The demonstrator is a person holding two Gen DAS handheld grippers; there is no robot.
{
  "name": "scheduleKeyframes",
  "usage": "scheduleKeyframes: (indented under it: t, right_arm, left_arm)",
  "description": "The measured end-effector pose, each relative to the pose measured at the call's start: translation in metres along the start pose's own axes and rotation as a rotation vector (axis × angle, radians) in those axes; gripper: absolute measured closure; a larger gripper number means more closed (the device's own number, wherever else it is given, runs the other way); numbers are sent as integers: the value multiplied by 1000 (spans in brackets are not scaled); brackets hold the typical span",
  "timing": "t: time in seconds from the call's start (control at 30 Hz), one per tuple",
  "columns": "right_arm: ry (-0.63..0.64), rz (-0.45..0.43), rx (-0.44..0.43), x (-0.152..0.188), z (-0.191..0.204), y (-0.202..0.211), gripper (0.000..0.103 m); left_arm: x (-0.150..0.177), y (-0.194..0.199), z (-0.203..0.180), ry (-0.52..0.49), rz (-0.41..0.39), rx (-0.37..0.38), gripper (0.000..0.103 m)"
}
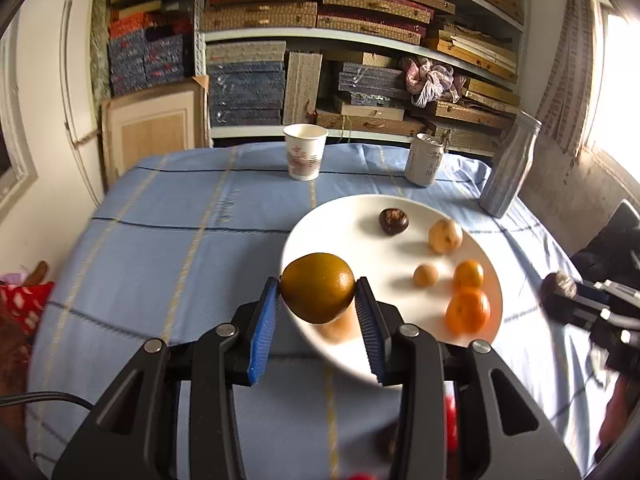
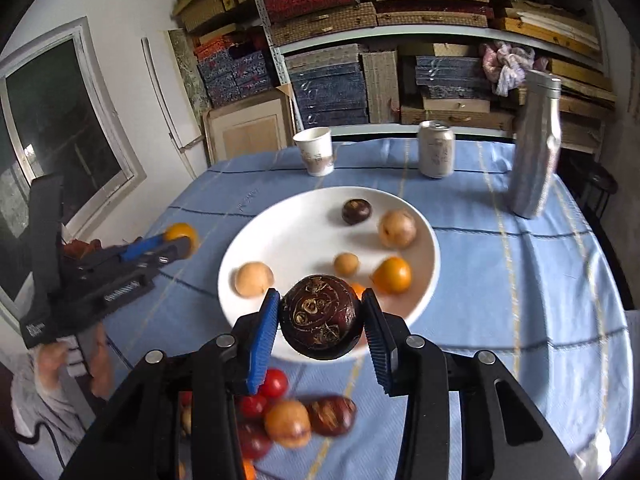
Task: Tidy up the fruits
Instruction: 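Carry both fruits onto the white plate and open both tools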
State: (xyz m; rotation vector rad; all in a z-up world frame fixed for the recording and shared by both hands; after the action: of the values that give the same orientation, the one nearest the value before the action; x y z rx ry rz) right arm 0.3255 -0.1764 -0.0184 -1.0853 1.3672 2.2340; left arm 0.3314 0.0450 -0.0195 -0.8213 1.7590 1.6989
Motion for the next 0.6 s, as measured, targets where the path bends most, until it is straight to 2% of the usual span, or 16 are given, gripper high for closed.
scheduleKeyframes:
  t: [0.17, 0.3, 0.47, 0.6]
  right_arm:
    - [-1, 44, -39, -2, 12, -44, 61]
    - [56, 99, -25, 12, 22, -73, 61]
    - [65, 131, -22, 18, 19, -85, 60]
    - [76, 116, -15, 19, 19, -86, 56]
  left_arm:
    - [-8, -50, -9, -3, 54, 4, 65]
    - [-5, -76, -13, -9, 87, 24, 65]
    - [-5, -92, -19, -24, 96, 31, 65]
    - [3, -103, -20, -31, 131, 43, 65]
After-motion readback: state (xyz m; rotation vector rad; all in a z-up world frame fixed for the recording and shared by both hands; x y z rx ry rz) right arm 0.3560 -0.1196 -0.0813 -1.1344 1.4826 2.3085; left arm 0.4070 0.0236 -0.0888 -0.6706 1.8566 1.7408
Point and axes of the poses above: each gripper's, at about its wrist camera, not at the fingertips, and y roughly against the way its jaws point, z to its left, x to its underside, the point moved 6 cm from there along -y, roughly the way its jaws point, and after that the axes turned 3 degrees about -x, right-handed, at the moved point
